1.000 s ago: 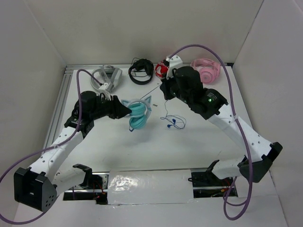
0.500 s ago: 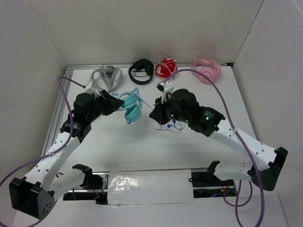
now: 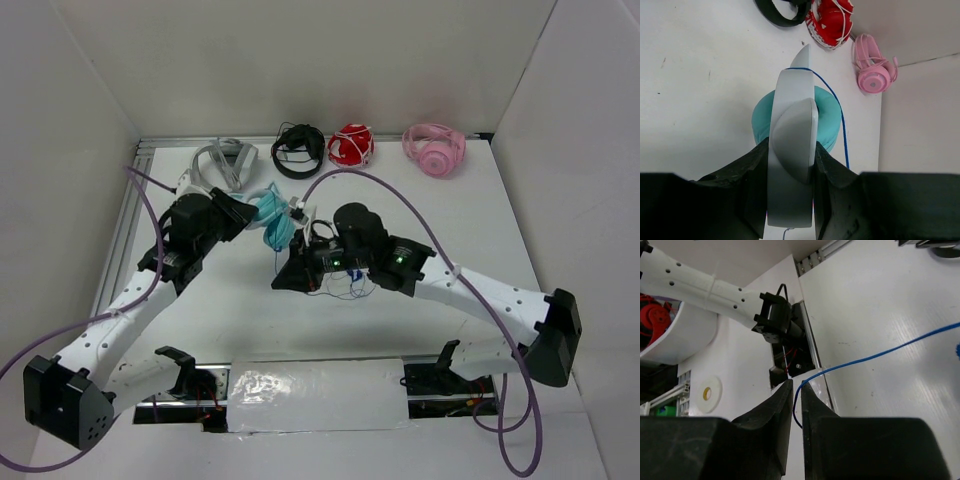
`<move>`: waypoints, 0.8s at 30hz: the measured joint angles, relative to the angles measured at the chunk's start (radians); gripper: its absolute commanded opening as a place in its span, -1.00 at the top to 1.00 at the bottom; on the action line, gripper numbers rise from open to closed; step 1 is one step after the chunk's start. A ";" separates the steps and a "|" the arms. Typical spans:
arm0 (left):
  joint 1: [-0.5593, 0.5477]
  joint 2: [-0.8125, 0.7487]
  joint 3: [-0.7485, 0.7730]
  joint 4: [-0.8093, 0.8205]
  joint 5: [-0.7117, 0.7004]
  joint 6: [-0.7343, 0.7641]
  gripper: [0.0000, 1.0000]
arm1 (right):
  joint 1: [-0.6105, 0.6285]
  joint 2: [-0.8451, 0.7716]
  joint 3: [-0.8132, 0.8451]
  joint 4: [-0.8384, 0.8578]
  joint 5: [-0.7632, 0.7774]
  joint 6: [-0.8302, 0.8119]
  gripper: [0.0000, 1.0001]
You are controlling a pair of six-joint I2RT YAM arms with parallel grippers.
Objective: Wrap the headphones
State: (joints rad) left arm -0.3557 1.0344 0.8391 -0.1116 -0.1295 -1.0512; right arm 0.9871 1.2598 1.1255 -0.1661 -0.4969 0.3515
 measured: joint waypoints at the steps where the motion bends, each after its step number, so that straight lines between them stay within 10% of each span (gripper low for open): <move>1: -0.003 0.000 0.001 0.003 -0.005 -0.003 1.00 | 0.000 0.013 -0.013 0.023 -0.020 0.002 0.63; 24: -0.008 -0.138 0.172 0.057 0.024 0.006 1.00 | 0.036 0.121 -0.513 0.539 -0.111 -0.030 0.42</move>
State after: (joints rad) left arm -0.3637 0.8967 1.0115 -0.0547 -0.1055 -1.0451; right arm 1.0233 1.3811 0.6128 0.3729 -0.6075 0.3214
